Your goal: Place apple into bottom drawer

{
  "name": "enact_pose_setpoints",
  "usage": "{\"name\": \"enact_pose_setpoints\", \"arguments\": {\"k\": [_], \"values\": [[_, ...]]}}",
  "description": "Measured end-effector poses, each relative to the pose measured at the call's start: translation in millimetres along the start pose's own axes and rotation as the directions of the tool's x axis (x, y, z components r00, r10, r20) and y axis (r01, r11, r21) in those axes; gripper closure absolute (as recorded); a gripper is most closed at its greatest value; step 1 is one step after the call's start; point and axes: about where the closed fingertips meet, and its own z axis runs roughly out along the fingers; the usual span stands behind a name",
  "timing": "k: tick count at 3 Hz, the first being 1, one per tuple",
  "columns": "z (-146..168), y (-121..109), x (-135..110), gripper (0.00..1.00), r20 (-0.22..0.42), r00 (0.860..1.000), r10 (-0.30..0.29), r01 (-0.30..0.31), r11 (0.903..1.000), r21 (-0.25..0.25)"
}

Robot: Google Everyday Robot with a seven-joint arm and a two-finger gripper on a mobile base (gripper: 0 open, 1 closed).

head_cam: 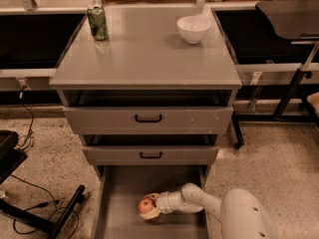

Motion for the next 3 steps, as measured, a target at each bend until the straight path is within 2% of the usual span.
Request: {"name": "enact_pose_setpoints", "arguments": {"k": [1,2,3], "values": [[0,0,0,0.0,0.0,1.0,0.0,0.0,1.0,0.0],[0,0,0,0.0,0.0,1.0,0.0,0.0,1.0,0.0],[-16,12,-21,0.0,0.041,0.998,-0.044,0.046,0.9984,-0.033]]}}
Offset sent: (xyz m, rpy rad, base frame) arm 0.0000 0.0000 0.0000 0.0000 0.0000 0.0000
